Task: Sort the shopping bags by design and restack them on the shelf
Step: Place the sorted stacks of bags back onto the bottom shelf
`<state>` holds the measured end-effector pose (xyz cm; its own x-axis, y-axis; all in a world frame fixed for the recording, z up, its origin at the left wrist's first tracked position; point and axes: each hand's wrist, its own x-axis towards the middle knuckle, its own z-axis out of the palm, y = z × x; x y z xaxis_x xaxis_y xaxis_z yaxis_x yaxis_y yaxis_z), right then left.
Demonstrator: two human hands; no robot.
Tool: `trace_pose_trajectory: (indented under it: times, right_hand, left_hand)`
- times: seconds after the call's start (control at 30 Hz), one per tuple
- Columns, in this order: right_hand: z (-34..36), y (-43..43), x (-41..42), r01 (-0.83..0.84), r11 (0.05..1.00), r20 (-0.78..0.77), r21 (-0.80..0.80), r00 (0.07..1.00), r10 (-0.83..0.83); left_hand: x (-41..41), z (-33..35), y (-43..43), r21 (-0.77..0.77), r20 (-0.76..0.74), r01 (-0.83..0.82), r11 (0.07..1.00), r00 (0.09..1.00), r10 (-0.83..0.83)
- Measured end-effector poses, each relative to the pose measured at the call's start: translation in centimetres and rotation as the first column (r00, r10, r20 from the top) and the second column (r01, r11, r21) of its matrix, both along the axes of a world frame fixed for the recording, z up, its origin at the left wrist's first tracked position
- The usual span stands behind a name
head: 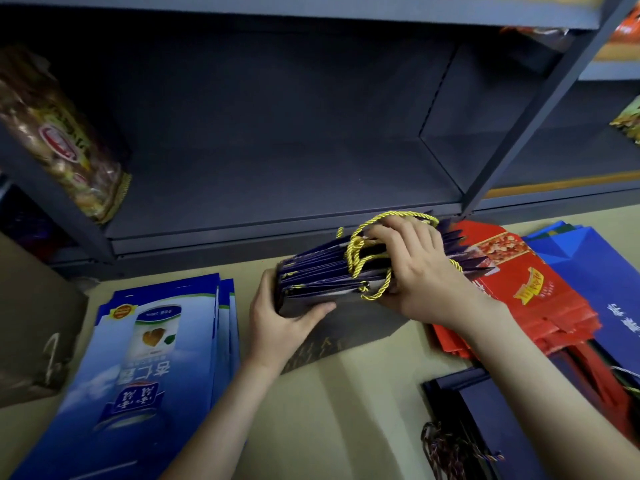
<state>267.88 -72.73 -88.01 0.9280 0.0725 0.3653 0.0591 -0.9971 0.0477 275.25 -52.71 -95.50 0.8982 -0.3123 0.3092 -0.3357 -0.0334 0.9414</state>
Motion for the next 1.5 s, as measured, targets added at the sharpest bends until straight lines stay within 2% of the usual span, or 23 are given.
trace_pose_trajectory:
  times: [0.13, 0.23, 0.3, 0.4, 0.47, 0.53, 0.67, 0.83, 0.9, 0.97, 1.07, 1.13, 1.2, 1.23, 1.3, 1.37, 1.4, 1.43, 1.5]
  right_hand:
    - [0.0, 0.4, 0.2, -0.039, 0.999, -0.081, -0.006, 0.996, 0.039]
    - [0.2, 0.5, -0.1, -0.039, 0.999, -0.018, -0.017, 0.999, 0.039]
    - [0.9, 0.9, -0.2, -0.051, 0.995, -0.040, -0.081, 0.998, 0.048]
    - [1.7, 2.0, 0.4, -0.127, 0.956, -0.210, -0.264, 0.975, 0.072]
    - [1.1, 2.5, 1.1, -0.191, 0.940, -0.348, -0.283, 0.933, 0.085]
    - [0.2, 2.5, 1.4, -0.209, 0.947, -0.400, -0.245, 0.911, 0.098]
    - [-0.3, 1.6, 0.7, -0.176, 0.976, -0.299, -0.125, 0.945, 0.132]
    - [0.8, 0.3, 0.0, -0.057, 0.998, -0.197, -0.011, 0.979, 0.054]
    - [1.5, -0.6, 0.3, -0.001, 0.998, -0.146, 0.061, 0.989, 0.010]
    - [2.0, -1.1, 0.9, 0.032, 0.982, -0.077, 0.183, 0.997, -0.018]
    - [3.3, -0.9, 2.5, 0.074, 0.915, 0.063, 0.398, 0.992, -0.107]
    - [4.4, -0.7, 3.7, 0.096, 0.788, 0.106, 0.608, 0.974, -0.200]
    - [4.6, -0.8, 5.2, 0.087, 0.571, 0.103, 0.816, 0.951, -0.292]
    - [4.1, -0.8, 6.1, 0.089, 0.431, 0.078, 0.898, 0.932, -0.353]
    - [2.5, -0.6, 8.0, 0.053, 0.077, -0.015, 0.996, 0.902, -0.431]
    - [0.3, -0.1, 9.9, -0.017, -0.298, -0.113, 0.955, 0.904, -0.413]
    - [-0.6, 0.4, 10.5, -0.039, -0.439, -0.157, 0.897, 0.903, -0.401]
    - [-1.6, 0.9, 11.1, -0.054, -0.542, -0.198, 0.839, 0.897, -0.394]
    - [-3.8, 1.7, 12.6, -0.073, -0.679, -0.269, 0.731, 0.883, -0.384]
  left_hand:
    - [-0.3, -3.4, 0.9, -0.018, -0.163, 0.028, 0.999, 0.986, -0.031]
    - [-0.4, -4.2, 1.1, -0.002, -0.196, 0.085, 0.996, 0.977, -0.083]
    - [-0.5, -4.0, 1.0, -0.006, -0.208, 0.120, 0.993, 0.971, -0.119]
    - [-0.6, -3.3, 0.7, 0.033, -0.149, 0.206, 0.978, 0.969, -0.199]
    - [-0.5, -2.6, 0.6, 0.074, -0.089, 0.243, 0.967, 0.968, -0.236]
    - [0.0, -2.1, 0.7, 0.137, -0.016, 0.275, 0.952, 0.961, -0.275]
    - [0.5, -1.6, 0.5, 0.187, 0.031, 0.301, 0.935, 0.950, -0.312]
    - [1.7, 2.0, -1.3, 0.220, 0.019, 0.311, 0.925, 0.946, -0.323]
    - [3.0, 4.4, -2.4, 0.282, 0.120, 0.272, 0.920, 0.942, -0.315]
    - [4.1, 6.0, -3.5, 0.300, 0.301, 0.146, 0.943, 0.923, -0.239]
    - [4.6, 6.6, -4.5, 0.291, 0.496, -0.177, 0.940, 0.868, 0.010]
    - [4.4, 6.2, -4.7, 0.357, 0.550, -0.291, 0.888, 0.833, 0.052]
    - [4.1, 5.3, -5.2, 0.495, 0.555, -0.298, 0.816, 0.831, -0.034]
    - [4.0, 4.8, -5.7, 0.565, 0.529, -0.273, 0.779, 0.844, -0.088]
    - [3.8, 3.8, -6.7, 0.677, 0.456, -0.200, 0.708, 0.870, -0.190]
    - [4.1, 3.0, -7.1, 0.748, 0.391, -0.159, 0.644, 0.890, -0.235]
    - [4.3, 2.8, -6.9, 0.770, 0.351, -0.139, 0.622, 0.907, -0.233]
    - [4.7, 2.8, -6.5, 0.788, 0.317, -0.124, 0.603, 0.921, -0.225]
    - [5.4, 2.4, -5.6, 0.810, 0.283, -0.117, 0.574, 0.936, -0.209]
